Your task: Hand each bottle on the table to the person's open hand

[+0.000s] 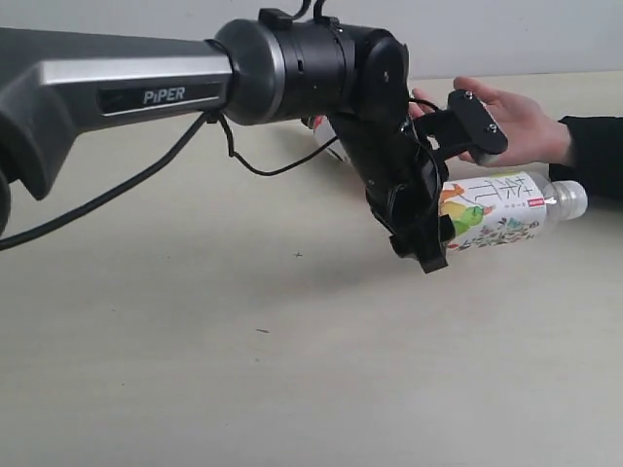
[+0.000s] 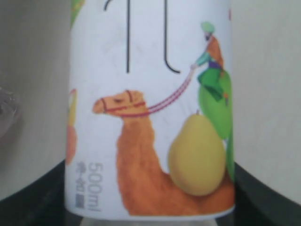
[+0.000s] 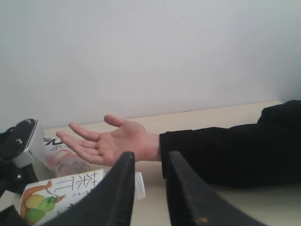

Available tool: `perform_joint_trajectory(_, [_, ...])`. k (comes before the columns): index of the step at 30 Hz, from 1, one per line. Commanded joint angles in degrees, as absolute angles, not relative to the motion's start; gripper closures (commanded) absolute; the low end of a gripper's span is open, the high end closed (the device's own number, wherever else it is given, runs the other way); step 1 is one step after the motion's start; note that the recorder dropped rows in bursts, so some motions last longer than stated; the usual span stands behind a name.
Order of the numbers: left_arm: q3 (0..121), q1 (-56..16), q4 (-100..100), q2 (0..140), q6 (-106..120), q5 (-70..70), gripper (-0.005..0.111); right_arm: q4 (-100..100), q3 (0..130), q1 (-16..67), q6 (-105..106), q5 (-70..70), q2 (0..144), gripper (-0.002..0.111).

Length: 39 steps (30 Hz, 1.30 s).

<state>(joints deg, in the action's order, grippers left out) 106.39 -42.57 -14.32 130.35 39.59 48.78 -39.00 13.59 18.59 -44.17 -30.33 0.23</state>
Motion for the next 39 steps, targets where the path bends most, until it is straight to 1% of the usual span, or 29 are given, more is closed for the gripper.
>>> perform_joint_trajectory(1, [106.61, -42.88, -18.89, 126.42, 38.21, 52.41, 0.107, -38.94, 13.51, 18.68, -43.97, -29.96, 0.00, 0.083])
perform_joint_trajectory(6, [106.61, -42.88, -20.19, 122.93, 31.26, 52.22, 0.107, -38.94, 13.51, 18.68, -43.97, -29.96, 0.00, 0.083])
perform_joint_trajectory(13, [106.61, -43.11, -20.15, 120.03, 14.70, 46.61, 0.107, -38.94, 13.51, 18.68, -43.97, -29.96, 0.00, 0.083])
perform_joint_trajectory(18, [106.61, -44.90, -19.67, 120.62, 3.00, 37.66, 0.107, -38.94, 13.51, 18.68, -44.12, -29.96, 0.00, 0.083])
perform_joint_trajectory(24, [106.61, -48.68, -17.90, 122.70, -11.61, 22.18, 0.107, -38.94, 13.51, 18.68, -43.97, -30.05, 0.00, 0.083])
perform_joint_trajectory(28, [106.61, -50.18, -11.87, 125.17, -25.48, 14.98, 0.107, -38.94, 13.51, 18.68, -43.97, -30.05, 0.00, 0.083])
perform_joint_trajectory(33, [106.61, -50.84, -3.15, 127.70, -40.54, 10.58, 0.107, -38.94, 13.51, 18.68, -44.10, -30.05, 0.00, 0.083])
perform_joint_trajectory(36, [106.61, -50.84, 6.59, 128.36, -49.15, 11.00, 0.107, -38.94, 13.51, 18.68, -44.10, -30.05, 0.00, 0.083])
perform_joint_trajectory(39, [106.61, -50.84, 21.96, 128.01, -59.72, 16.30, 0.107, -38.94, 13.51, 18.68, -44.10, -30.05, 0.00, 0.083])
